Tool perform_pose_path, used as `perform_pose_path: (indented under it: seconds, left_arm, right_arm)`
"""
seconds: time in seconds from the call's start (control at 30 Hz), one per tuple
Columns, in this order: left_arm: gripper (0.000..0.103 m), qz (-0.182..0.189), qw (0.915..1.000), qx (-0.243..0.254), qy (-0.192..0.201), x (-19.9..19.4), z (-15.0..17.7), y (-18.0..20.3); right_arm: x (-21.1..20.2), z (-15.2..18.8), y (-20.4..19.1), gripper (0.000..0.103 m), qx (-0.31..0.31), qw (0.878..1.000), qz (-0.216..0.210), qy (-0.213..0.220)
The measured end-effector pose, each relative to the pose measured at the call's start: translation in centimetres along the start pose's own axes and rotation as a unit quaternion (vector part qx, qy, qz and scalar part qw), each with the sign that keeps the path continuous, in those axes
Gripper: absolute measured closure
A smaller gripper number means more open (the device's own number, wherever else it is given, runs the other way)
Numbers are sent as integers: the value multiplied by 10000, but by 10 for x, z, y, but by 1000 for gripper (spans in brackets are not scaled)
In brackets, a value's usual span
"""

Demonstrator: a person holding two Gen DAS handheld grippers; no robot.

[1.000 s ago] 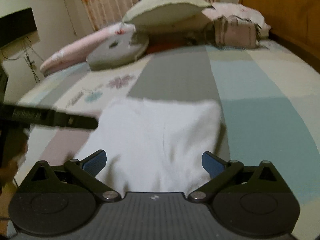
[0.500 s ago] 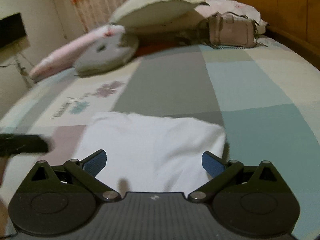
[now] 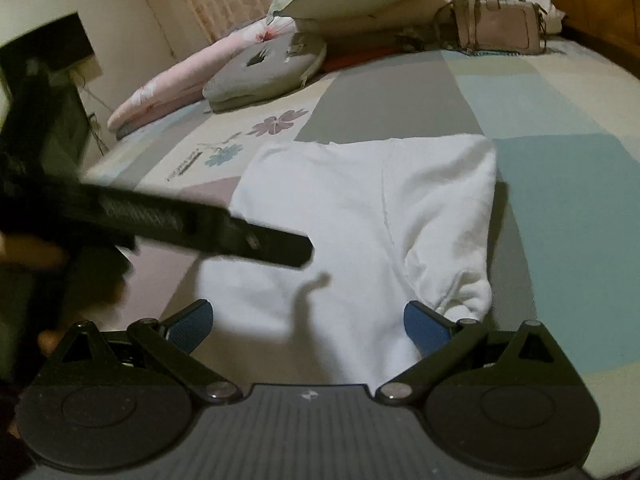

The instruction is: Fold clothes

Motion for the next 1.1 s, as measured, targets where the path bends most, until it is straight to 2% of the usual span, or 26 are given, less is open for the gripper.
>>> perform_pose_path:
  seconds: [0.1, 0.2, 0.3, 0.5, 0.57, 0.67, 0.8, 0.9, 1.0, 1.1]
  left_arm:
    - [9, -39, 10000, -54, -31, -6, -2, 2]
    - [9, 62, 10000, -5, -76, -11, 0, 8]
    - [9, 11, 9999, -23, -140, -7, 0, 6]
    - [8, 181, 9998, -61, 72, -31, -7, 6]
    - [7, 202, 9998, -85, 32, -28, -5, 5]
    - [7, 1, 9995, -157, -266, -10, 5, -2]
    - [7, 57, 9998, -162, -62, -24, 0, -1]
    - [7, 120, 9995, -228, 190, -39, -7, -6]
    - [7, 266, 9982, -495, 184, -39, -7, -13]
    - [7, 374, 9973, -637, -3, -25, 3, -13]
  right_arm:
    - [-1, 2, 1, 0, -10, 10000, -65, 53]
    - [-2, 5, 1, 0, -112, 9999, -6, 71]
    - [-2, 6, 1, 0, -117, 9999, 73, 67]
    - [-12, -1, -4, 0, -164, 9995, 260, -5]
    - [-10, -2, -4, 0, -240, 9992, 317, -20]
    - [-4, 1, 0, 0, -83, 9995, 293, -88]
    - [-12, 0, 1, 0, 108, 9997, 231, -61]
    - [-24, -5, 11, 0, 505, 9986, 132, 81]
    - [-33, -9, 27, 0, 924, 9953, 161, 250]
    - [-36, -11, 38, 0, 1232, 9917, 135, 356]
Point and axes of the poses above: each gripper's, at about its wrist camera, not at the fingertips, and x roughly the way its jaws point, y to its right, z to its underside, the point moved 9 cm from there along x, roughly the way its jaws point, and after that the axes turned 7 degrees about -z, right-handed, at the moved point
